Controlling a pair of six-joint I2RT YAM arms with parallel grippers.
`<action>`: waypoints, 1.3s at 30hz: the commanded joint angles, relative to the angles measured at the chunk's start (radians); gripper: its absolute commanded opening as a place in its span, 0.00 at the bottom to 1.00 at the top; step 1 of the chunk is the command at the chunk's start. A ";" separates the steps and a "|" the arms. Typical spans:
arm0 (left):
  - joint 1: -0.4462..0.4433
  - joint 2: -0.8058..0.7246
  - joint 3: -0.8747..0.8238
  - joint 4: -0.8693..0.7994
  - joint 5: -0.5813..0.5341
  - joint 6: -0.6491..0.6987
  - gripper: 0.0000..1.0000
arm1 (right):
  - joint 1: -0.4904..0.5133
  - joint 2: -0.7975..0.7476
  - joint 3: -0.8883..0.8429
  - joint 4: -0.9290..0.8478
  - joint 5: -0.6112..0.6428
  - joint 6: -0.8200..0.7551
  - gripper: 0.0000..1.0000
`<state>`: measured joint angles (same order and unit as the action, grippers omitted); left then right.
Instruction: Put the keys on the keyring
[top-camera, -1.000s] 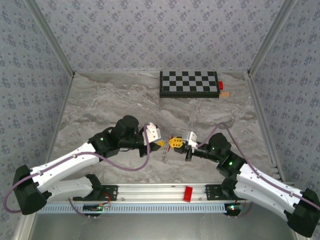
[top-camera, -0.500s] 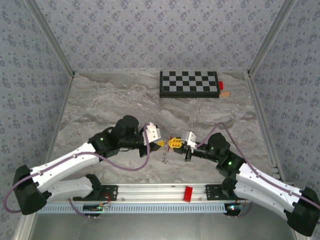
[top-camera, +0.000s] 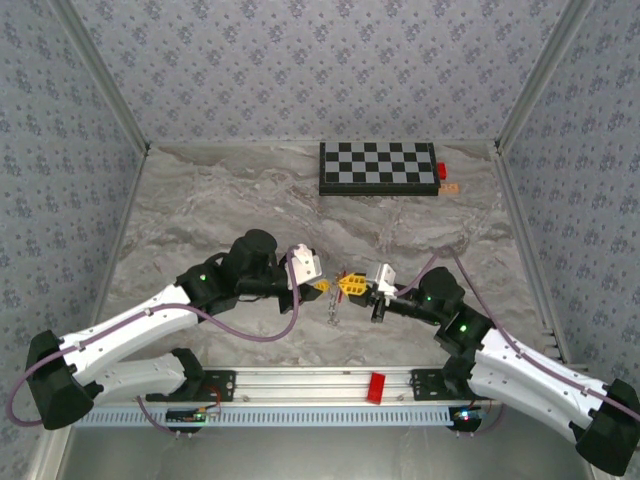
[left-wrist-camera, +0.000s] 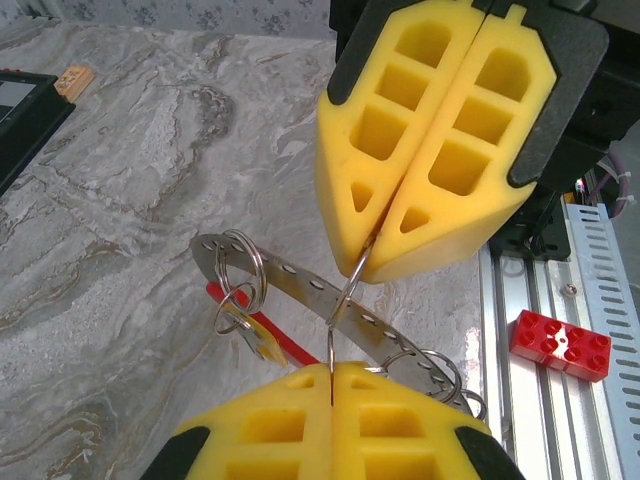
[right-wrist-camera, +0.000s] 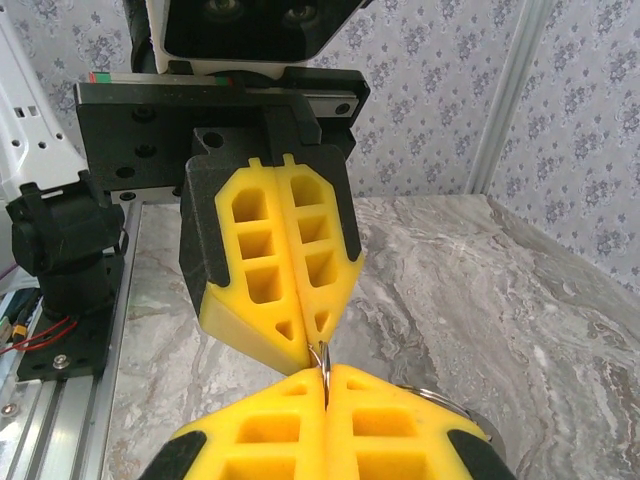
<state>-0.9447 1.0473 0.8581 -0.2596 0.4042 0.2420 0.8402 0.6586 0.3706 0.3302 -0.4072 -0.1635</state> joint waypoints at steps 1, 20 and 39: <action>-0.008 -0.006 0.041 0.000 0.030 0.005 0.00 | 0.005 -0.008 -0.003 0.017 0.010 -0.015 0.00; -0.008 -0.009 0.040 -0.002 0.042 0.007 0.00 | 0.004 0.001 0.001 0.015 0.016 -0.017 0.00; -0.009 -0.016 0.038 0.002 0.053 0.007 0.00 | 0.005 0.048 0.011 0.004 -0.001 -0.016 0.00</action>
<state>-0.9447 1.0473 0.8616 -0.2897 0.4068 0.2420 0.8402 0.7017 0.3706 0.3325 -0.4080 -0.1661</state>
